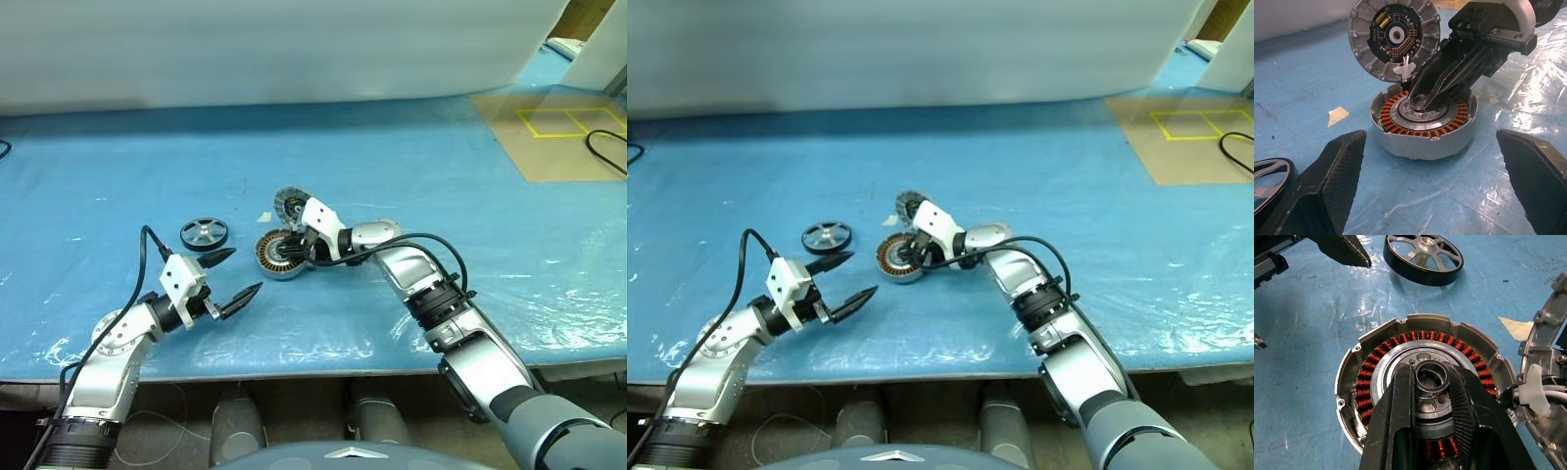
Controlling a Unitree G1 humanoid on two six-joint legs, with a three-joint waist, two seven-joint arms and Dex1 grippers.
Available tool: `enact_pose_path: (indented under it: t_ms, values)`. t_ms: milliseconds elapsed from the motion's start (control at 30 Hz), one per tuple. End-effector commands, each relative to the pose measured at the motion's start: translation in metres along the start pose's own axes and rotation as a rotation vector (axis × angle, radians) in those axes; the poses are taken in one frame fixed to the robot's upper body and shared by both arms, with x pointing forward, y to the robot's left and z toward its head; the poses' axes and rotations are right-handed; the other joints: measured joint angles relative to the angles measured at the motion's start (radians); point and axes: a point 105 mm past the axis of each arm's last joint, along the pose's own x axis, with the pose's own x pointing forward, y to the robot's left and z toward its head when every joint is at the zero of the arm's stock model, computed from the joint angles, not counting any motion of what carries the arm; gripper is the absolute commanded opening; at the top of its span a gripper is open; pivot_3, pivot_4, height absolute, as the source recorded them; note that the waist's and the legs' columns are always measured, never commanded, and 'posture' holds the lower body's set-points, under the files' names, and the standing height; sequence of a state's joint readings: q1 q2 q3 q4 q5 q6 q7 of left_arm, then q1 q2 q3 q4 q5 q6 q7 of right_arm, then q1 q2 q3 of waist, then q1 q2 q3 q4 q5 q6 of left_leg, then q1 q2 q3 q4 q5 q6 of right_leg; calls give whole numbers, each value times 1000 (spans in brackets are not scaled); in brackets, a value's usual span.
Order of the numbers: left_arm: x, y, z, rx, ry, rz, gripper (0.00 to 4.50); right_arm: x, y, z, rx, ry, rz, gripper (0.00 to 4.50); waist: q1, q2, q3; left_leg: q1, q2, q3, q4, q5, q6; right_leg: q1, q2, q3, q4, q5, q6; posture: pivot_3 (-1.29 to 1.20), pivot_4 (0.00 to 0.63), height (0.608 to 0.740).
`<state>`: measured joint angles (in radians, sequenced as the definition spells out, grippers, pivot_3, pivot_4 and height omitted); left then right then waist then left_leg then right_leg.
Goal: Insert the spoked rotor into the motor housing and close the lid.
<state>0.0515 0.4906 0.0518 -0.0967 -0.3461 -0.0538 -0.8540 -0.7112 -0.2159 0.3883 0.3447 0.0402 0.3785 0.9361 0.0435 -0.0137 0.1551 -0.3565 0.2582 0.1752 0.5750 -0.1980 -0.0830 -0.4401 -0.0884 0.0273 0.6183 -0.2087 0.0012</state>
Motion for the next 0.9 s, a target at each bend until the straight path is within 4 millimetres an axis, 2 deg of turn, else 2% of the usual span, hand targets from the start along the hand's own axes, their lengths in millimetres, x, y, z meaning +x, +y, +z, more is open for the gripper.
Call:
enact_pose_path:
  t_ms: [33, 900]
  values:
    - [1, -1, 8, 28, -20, -4, 4500, 3, 5, 1, 18, -12, 17, 610, -1, 0, 0, 0, 0, 0, 0, 0, 0, 0, 0, 0, 0, 0, 0, 0, 150, 740]
    - [1, 0, 8, 33, -18, -7, 4500, 0, 2, -8, 14, 16, 4, 610, 0, 0, 0, 0, 0, 0, 0, 0, 0, 0, 0, 0, 0, 0, 0, 0, 150, 740]
